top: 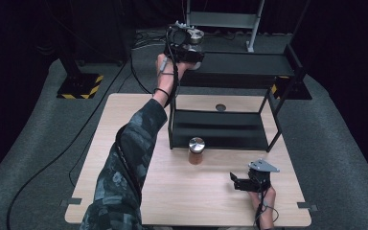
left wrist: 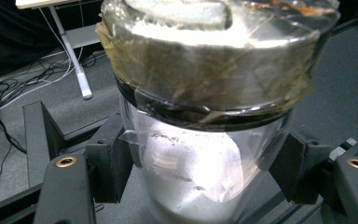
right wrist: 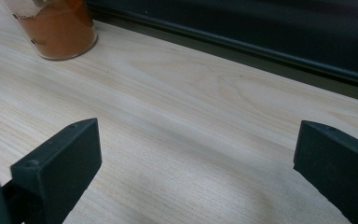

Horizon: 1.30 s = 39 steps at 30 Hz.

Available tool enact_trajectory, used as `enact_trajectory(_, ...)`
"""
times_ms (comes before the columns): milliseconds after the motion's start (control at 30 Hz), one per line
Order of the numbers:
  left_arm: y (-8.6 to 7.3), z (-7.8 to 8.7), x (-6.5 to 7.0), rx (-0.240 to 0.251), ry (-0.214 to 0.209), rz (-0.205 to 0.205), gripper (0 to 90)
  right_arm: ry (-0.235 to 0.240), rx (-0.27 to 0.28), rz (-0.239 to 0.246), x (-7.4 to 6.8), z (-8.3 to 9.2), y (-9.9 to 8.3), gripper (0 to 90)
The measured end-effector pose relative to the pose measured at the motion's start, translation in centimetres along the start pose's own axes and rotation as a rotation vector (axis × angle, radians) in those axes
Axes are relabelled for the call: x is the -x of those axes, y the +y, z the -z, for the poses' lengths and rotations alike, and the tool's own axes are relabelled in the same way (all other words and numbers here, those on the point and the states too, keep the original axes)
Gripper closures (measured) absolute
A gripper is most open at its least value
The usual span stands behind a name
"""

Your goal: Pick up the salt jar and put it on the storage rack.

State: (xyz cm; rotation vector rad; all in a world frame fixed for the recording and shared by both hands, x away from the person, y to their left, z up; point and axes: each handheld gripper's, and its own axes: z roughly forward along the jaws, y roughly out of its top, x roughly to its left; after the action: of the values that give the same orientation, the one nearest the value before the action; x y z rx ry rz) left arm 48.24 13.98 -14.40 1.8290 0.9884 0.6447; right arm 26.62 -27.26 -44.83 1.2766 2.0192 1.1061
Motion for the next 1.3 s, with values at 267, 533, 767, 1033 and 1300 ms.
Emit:
enact_trajectory(267, 0.1, -0.4, 0.2, 0.005, 0.003, 0.010, 30.5, 0.001, 0.001, -0.001, 0.0, 0.0, 0.0, 0.0)
enact_trajectory(533, 0.2, -0.4, 0.2, -0.001, 0.002, 0.006, 30.4, 0.002, 0.001, 0.000, 0.0, 0.0, 0.0, 0.0)
enact_trajectory(767, 0.8, 0.0, 0.7, -0.022, 0.031, 0.004, 22.3, 0.003, 0.002, -0.002, 0.1, 0.0, 0.0, 0.0)
enact_trajectory(1033, 1.5, 2.3, 1.0, -0.086, 0.027, -0.037, 0.0, 0.000, 0.001, -0.003, 0.0, 0.0, 0.0, 0.0)
enact_trajectory(1300, -1.2, 5.7, 1.3, -0.089, 0.010, -0.135, 0.0, -0.005, -0.006, 0.002, -0.1, 0.0, 0.1, 0.0)
